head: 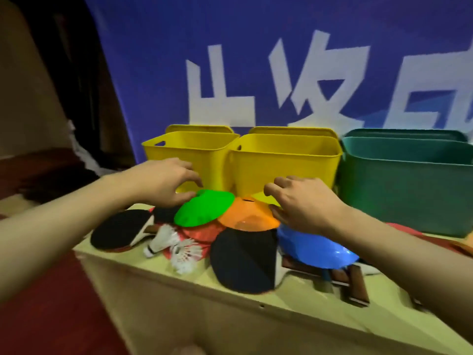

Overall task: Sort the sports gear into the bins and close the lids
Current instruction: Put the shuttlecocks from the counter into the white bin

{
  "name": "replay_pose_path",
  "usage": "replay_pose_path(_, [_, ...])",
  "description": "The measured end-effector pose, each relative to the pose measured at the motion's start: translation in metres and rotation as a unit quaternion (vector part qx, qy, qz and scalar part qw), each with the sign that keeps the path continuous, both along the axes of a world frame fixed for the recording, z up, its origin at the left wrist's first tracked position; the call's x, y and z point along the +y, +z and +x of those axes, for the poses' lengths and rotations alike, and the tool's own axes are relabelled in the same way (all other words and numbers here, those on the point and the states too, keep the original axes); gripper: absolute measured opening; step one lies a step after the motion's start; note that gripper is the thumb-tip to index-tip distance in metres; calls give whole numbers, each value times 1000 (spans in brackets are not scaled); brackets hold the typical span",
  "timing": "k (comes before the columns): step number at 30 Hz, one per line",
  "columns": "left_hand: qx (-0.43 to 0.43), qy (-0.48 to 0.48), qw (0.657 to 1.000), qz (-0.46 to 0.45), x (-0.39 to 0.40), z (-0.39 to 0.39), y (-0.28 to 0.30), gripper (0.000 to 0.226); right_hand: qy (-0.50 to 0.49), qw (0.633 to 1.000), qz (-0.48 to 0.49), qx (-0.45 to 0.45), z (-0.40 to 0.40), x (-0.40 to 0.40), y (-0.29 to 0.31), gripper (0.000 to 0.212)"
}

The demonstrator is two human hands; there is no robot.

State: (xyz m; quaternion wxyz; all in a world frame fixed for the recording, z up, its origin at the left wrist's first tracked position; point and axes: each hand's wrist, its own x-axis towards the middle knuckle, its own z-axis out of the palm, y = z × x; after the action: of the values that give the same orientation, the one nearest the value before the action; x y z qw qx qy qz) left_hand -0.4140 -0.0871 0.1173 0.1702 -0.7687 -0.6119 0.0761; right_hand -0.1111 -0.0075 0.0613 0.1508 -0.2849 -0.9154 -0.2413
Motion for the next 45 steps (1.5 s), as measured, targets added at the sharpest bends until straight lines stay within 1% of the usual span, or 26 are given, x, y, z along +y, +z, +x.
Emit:
replay_pose_path(2, [-21,25,999,-14,-14,-35,-13,36,31,1000,-2,-6,-40,-4,-4,34])
replay_pose_path(4, [-35,43,998,-33,-23,-61,-23,37,60,998,-8,-11,-73,-11,-7,34])
replay_pose_path(7, [-67,60,992,-88,-35,-88,-40,50,108,993,-36,-43,-118,-28,-17,39])
replay_pose_path(10, [-94,36,986,-135,-36,-101,-66,57,137,984,-77,-84,-150,-42,-31,46])
replay_pose_path(12, [-77,28,986,-147,-31,-101,-83,52,137,981,-78,-116,-168,-47,-40,42])
replay_pose_path(14, [-46,28,986,-157,-23,-93,-93,37,136,979,-68,-137,-182,-49,-46,26])
replay_pose_path(16, [-12,21,988,-153,-14,-85,-97,24,138,980,-58,-132,-188,-47,-49,16])
replay_pose_path(18, [-6,12,990,-143,-6,-79,-91,19,141,984,-50,-100,-175,-42,-43,10])
replay_pose_path(19, [-20,5,991,-135,-2,-78,-86,17,142,986,-41,-74,-163,-40,-39,5])
replay_pose_path(21, [-63,-25,992,-109,7,-78,-70,11,126,991,-19,-31,-125,-36,-26,11])
replay_pose_path(24, [-109,-104,987,-57,29,-53,-41,11,56,998,-28,12,-34,-25,1,10])
replay_pose_path(27, [-119,-168,977,-48,57,5,-15,7,-55,997,-30,46,71,-12,27,18])
replay_pose_path(28, [-119,-192,973,-47,69,30,-8,13,-92,994,-35,44,103,-9,33,20])
replay_pose_path(30, [-112,-248,962,-34,97,82,5,34,-149,987,-33,42,161,-5,42,29])
replay_pose_path(31, [-110,-268,957,-26,110,104,8,36,-164,985,-19,44,184,-5,45,33])
replay_pose_path(33, [-104,-307,946,-20,135,163,15,29,-198,978,15,59,242,-5,52,37])
replay_pose_path(35, [-102,-339,935,-25,157,224,25,12,-237,967,22,89,302,-7,59,27])
replay_pose_path(36, [-102,-356,929,-25,166,248,29,9,-253,961,26,109,327,-8,64,17])
replay_pose_path(37, [-97,-376,921,-20,177,277,34,13,-278,951,38,130,357,-6,70,9])
replay_pose_path(38, [-92,-393,915,-15,187,303,38,18,-315,936,50,147,386,-1,76,5])
replay_pose_path(39, [-87,-396,914,-18,196,328,42,15,-354,919,63,162,412,7,84,4])
replay_pose_path(40, [-80,-401,912,-17,205,352,46,8,-390,901,75,172,435,19,91,6])
replay_pose_path(42, [-57,-389,920,-9,214,396,56,10,-442,873,74,192,470,52,101,12])
replay_pose_path(43, [-45,-376,925,-2,219,418,61,11,-464,861,52,202,482,68,104,16])
replay_pose_path(45, [-52,-383,922,28,231,461,71,11,-503,847,-22,173,500,95,97,30])
